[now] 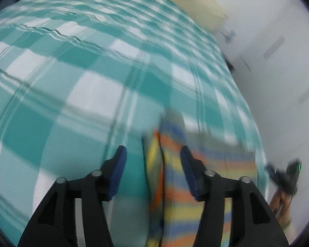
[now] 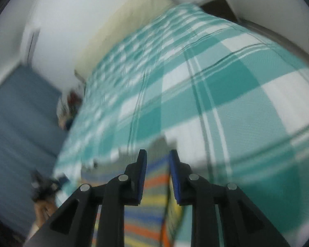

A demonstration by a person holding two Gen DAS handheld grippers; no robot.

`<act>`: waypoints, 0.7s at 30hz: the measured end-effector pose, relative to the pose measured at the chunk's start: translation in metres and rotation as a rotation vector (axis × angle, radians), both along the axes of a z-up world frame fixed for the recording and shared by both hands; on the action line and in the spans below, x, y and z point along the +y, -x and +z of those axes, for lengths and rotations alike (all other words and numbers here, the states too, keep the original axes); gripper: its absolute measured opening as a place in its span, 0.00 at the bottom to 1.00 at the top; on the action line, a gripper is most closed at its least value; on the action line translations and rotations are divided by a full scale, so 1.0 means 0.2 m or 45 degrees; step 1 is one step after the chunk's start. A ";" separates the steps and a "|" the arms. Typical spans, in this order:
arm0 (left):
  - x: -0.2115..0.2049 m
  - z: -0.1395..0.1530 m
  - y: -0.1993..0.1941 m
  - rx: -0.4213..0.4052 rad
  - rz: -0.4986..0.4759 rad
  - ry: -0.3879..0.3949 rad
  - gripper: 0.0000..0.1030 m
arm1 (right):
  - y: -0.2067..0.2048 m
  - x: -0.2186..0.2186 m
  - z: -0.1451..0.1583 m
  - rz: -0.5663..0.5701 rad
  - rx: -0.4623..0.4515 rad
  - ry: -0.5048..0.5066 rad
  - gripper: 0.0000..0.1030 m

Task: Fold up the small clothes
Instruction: 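Fold the hem up over the collar and open both grippers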

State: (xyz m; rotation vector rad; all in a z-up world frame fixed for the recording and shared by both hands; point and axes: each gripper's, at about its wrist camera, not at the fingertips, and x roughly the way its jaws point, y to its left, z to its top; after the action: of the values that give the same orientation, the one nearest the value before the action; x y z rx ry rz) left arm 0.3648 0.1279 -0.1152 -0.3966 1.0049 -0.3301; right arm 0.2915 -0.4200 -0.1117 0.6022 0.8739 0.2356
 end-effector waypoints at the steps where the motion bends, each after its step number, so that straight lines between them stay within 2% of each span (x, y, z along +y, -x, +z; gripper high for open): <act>1: -0.02 -0.01 0.11 0.010 -0.064 -0.028 0.63 | 0.06 0.03 0.00 0.048 0.020 0.011 0.28; 4: -0.07 -0.06 0.34 0.046 -0.195 -0.112 0.64 | 0.31 0.12 -0.01 0.186 0.079 0.060 0.42; 5: -0.10 -0.09 0.43 0.055 -0.242 -0.151 0.64 | 0.39 0.14 -0.02 0.228 0.101 0.063 0.42; 9: -0.21 -0.15 0.54 0.057 -0.300 -0.220 0.62 | 0.58 0.28 -0.12 0.340 0.175 0.082 0.42; 10: -0.23 -0.17 0.54 0.063 -0.297 -0.223 0.56 | 0.59 0.31 -0.14 0.359 0.185 0.100 0.42; 11: -0.25 -0.19 0.54 0.064 -0.303 -0.239 0.45 | 0.62 0.34 -0.17 0.377 0.196 0.109 0.42; 12: -0.28 -0.20 0.53 0.059 -0.314 -0.287 0.09 | 0.61 0.37 -0.20 0.393 0.216 0.128 0.34; 13: -0.29 -0.19 0.53 0.062 -0.329 -0.339 0.06 | 0.60 0.39 -0.22 0.384 0.254 0.223 0.07; 16: -0.27 -0.14 0.56 0.049 -0.369 -0.404 0.04 | 0.59 0.38 -0.20 0.361 0.288 0.315 0.07; 19: -0.27 -0.13 0.57 0.033 -0.400 -0.448 0.04 | 0.62 0.38 -0.14 0.371 0.274 0.386 0.07; 21: -0.30 -0.18 0.56 0.049 -0.393 -0.477 0.04 | 0.61 0.41 -0.22 0.369 0.319 0.417 0.07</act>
State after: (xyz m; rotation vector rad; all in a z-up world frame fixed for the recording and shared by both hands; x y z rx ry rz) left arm 0.2519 0.0675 -0.1507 0.0939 1.1404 -0.4022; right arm 0.1696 -0.3378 -0.1550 0.1994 1.2152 0.2747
